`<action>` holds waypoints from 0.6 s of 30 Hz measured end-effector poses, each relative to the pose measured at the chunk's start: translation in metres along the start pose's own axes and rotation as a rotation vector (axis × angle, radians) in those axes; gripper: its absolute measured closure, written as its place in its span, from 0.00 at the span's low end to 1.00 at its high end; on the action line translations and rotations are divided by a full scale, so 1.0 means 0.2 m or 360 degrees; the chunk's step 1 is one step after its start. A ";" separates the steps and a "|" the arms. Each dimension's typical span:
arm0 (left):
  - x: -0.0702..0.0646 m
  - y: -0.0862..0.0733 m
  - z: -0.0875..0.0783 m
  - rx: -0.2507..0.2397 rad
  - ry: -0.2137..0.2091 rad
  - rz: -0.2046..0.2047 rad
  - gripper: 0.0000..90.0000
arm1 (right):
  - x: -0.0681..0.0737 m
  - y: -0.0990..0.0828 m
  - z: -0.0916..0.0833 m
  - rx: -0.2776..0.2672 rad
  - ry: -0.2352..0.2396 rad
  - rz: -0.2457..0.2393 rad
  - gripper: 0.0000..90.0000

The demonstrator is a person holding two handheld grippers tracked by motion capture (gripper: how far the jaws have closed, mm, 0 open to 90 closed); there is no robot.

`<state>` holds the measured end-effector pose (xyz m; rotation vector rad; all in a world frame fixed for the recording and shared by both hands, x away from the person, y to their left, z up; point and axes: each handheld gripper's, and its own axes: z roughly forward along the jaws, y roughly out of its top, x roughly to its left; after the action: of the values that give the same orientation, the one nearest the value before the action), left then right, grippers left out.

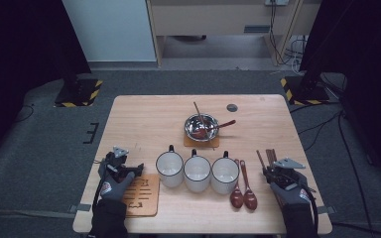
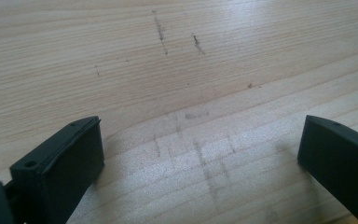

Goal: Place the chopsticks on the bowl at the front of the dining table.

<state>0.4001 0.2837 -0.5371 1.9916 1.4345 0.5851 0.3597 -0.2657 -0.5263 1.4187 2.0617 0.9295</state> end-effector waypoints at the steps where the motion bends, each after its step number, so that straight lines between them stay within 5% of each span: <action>1: 0.00 0.00 0.00 0.0000 0.0000 0.0000 0.00 | 0.00 0.00 -0.01 0.0002 0.0002 0.0004 0.85; 18: 0.00 0.00 0.00 0.0000 0.0000 0.0000 0.00 | 0.03 -0.01 -0.01 0.0103 -0.0042 -0.0036 0.93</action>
<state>0.4001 0.2837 -0.5371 1.9916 1.4341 0.5850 0.3551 -0.2610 -0.5259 1.4299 2.1012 0.8377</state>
